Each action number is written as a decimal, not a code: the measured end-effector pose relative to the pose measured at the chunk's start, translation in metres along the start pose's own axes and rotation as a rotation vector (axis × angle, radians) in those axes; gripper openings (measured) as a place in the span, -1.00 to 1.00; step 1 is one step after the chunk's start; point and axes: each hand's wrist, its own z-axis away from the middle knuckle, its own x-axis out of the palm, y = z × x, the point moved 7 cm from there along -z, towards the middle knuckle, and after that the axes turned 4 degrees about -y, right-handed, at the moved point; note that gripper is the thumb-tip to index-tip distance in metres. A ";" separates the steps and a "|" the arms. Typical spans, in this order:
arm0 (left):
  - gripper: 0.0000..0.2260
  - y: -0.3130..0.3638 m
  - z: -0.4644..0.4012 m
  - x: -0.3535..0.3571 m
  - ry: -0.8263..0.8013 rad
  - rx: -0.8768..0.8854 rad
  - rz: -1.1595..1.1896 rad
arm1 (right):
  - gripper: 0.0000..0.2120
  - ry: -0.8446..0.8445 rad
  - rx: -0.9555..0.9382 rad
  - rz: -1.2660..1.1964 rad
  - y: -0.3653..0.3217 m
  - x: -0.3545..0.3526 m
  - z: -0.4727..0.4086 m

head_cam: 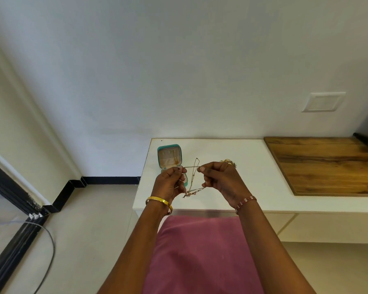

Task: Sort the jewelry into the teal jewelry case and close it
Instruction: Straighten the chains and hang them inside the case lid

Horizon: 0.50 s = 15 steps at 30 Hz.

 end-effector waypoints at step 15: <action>-0.89 -0.008 -0.063 -0.052 0.217 0.088 -0.344 | -0.93 0.173 -0.093 0.376 0.012 0.018 -0.078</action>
